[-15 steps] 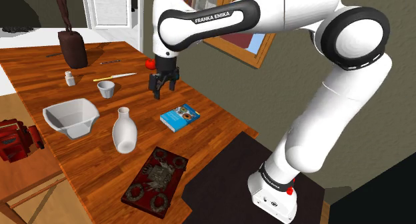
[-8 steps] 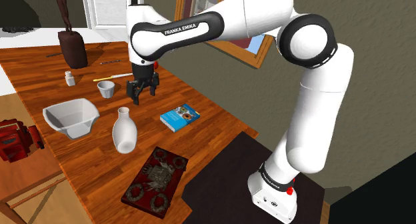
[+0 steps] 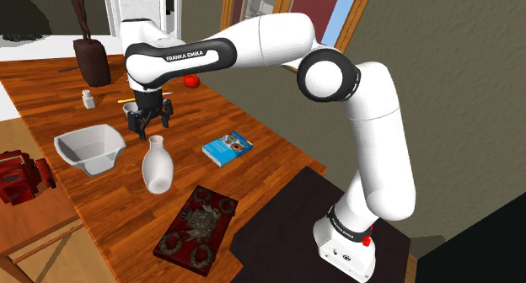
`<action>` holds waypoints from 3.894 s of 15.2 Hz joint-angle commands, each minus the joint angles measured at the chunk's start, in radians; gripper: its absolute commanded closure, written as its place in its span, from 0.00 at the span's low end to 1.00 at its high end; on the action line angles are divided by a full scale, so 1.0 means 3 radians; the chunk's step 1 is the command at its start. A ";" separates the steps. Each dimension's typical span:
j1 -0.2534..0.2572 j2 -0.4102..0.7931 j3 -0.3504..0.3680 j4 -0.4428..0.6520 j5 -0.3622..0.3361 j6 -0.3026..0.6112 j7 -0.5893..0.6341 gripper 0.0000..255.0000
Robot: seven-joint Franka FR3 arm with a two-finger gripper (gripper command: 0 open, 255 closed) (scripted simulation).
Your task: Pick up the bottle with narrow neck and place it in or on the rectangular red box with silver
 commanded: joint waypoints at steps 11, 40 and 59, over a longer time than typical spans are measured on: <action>0.0039 0.0251 -0.0023 0.0000 -0.0041 0.0246 0.0025 0.00; 0.0035 0.0013 0.0008 0.0239 0.0001 -0.0229 0.0010 1.00; -0.0048 -0.1539 0.0180 -0.1329 0.0287 -0.0187 0.0135 1.00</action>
